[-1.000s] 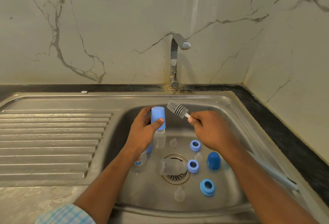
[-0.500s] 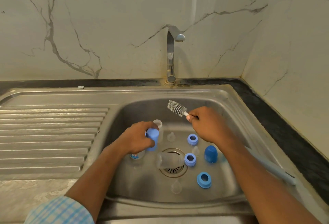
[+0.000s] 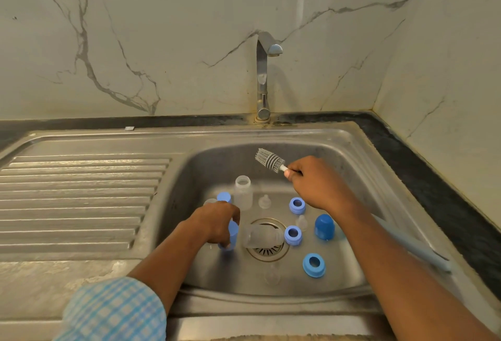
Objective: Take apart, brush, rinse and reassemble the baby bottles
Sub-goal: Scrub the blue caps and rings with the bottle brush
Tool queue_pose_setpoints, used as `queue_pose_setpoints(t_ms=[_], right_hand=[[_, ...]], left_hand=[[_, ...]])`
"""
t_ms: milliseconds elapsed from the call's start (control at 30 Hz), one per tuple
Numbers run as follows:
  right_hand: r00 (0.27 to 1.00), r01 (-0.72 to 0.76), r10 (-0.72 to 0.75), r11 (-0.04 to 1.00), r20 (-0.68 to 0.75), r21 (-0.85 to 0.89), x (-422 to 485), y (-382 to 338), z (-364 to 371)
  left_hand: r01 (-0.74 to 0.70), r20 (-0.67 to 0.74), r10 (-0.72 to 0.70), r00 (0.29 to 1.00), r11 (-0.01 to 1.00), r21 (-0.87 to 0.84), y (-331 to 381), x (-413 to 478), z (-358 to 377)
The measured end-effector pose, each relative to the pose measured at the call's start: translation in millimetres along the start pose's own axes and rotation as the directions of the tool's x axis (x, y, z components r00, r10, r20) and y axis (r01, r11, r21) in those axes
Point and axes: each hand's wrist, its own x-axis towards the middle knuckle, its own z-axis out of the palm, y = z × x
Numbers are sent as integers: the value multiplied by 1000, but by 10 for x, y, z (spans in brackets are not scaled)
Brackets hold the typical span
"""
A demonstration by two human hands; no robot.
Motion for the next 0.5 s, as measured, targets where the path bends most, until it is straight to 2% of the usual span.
queue_pose_setpoints(t_ms=[167,500], right_hand=[[1000,16,-16,1000,-4,-16,-10,8,5],[1000,25,-25,1000,16,-14,-21,-12,1]], left_hand=[[-1,30,-2,1000,996,86,-19,-1,68],[56,81,-58,995,998,17,-48,3,92]])
